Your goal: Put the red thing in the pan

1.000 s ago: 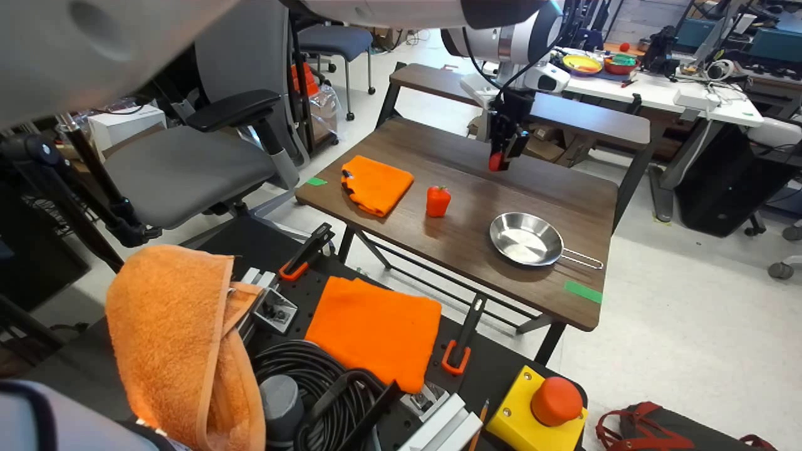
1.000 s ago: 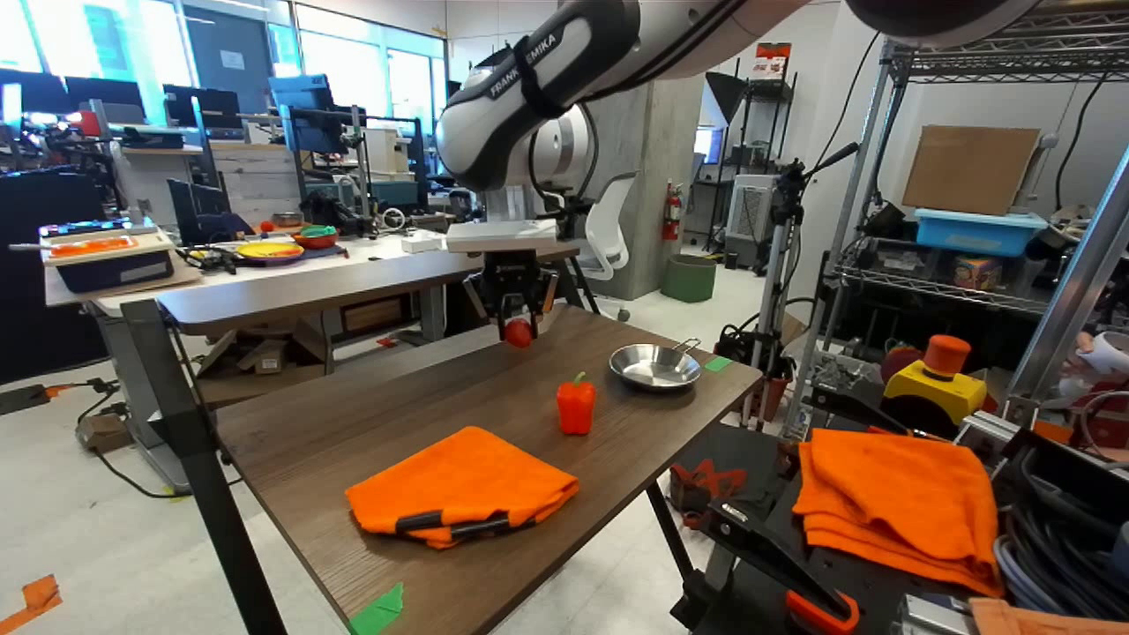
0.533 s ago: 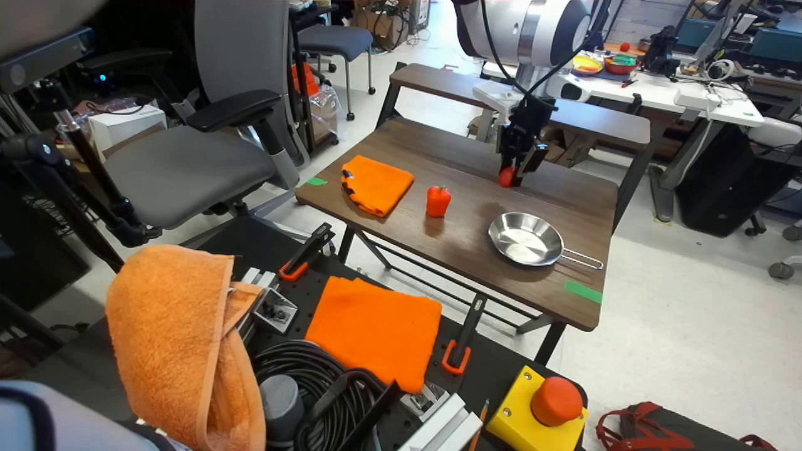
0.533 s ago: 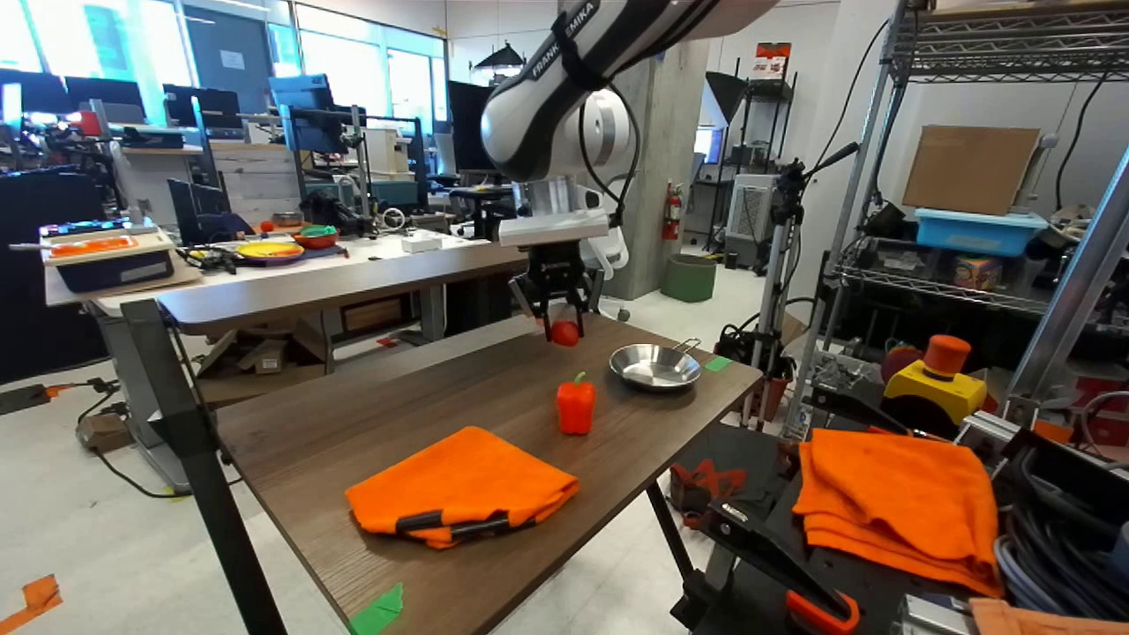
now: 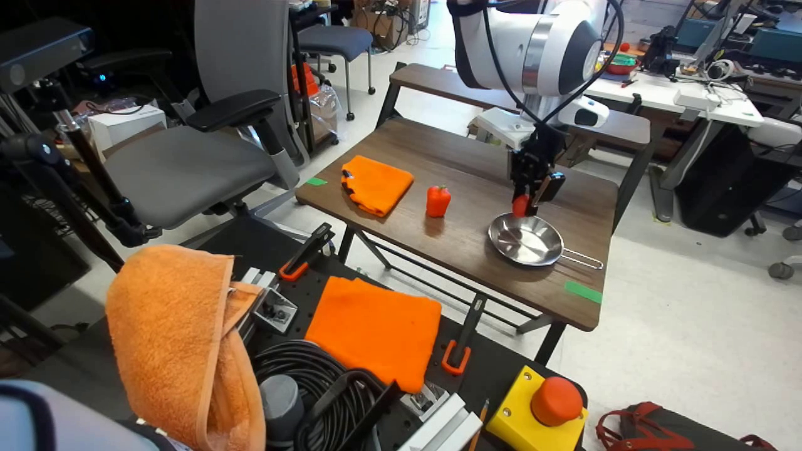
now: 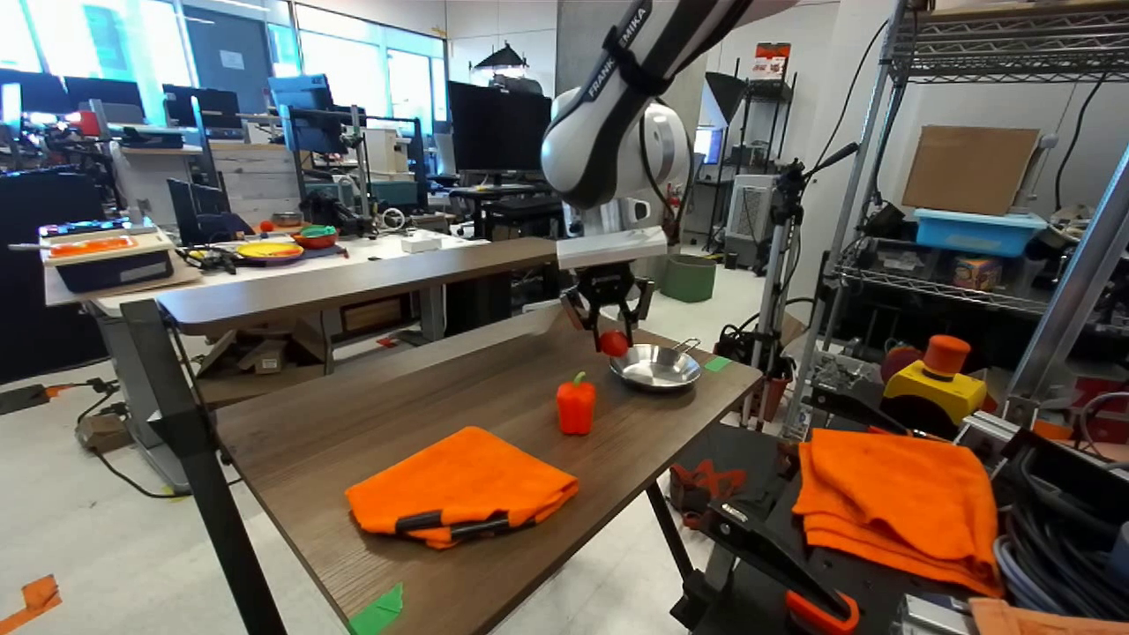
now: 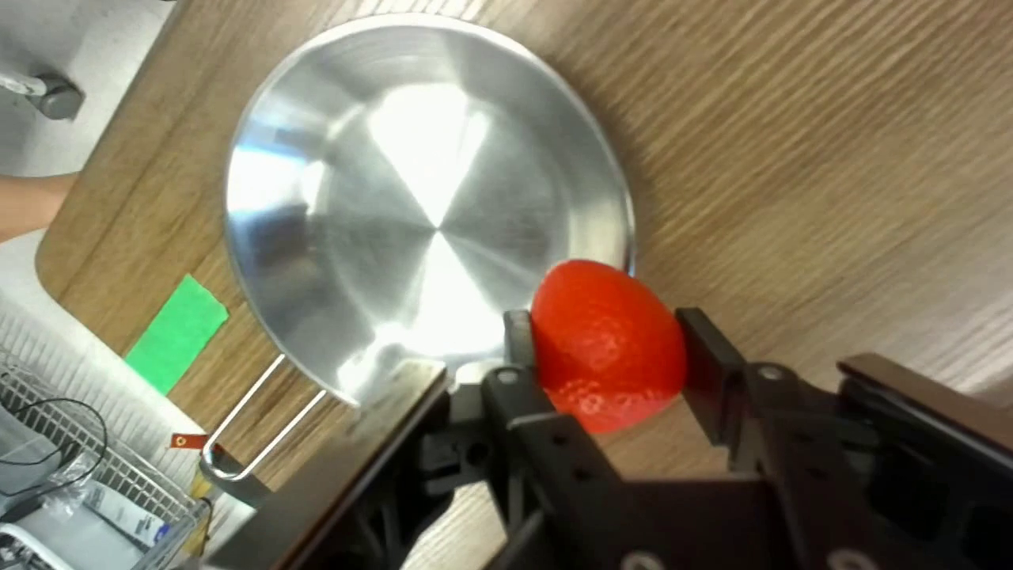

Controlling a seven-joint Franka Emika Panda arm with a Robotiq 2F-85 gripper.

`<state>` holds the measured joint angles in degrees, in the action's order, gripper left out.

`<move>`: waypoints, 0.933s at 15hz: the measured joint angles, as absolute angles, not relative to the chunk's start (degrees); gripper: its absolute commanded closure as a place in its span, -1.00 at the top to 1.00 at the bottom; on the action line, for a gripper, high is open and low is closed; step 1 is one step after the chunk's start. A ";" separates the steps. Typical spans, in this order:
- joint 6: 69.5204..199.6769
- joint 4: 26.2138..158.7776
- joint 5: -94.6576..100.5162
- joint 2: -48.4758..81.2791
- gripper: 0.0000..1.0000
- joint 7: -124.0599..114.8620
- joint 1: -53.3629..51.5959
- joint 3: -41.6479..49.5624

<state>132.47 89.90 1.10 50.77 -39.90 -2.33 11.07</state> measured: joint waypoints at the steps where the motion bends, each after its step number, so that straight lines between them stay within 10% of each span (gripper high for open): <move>1: 134.06 92.53 1.40 49.42 -0.56 -39.80 -2.46 11.56; 14: 145.65 114.23 2.77 39.36 -0.56 -40.23 -4.53 14.69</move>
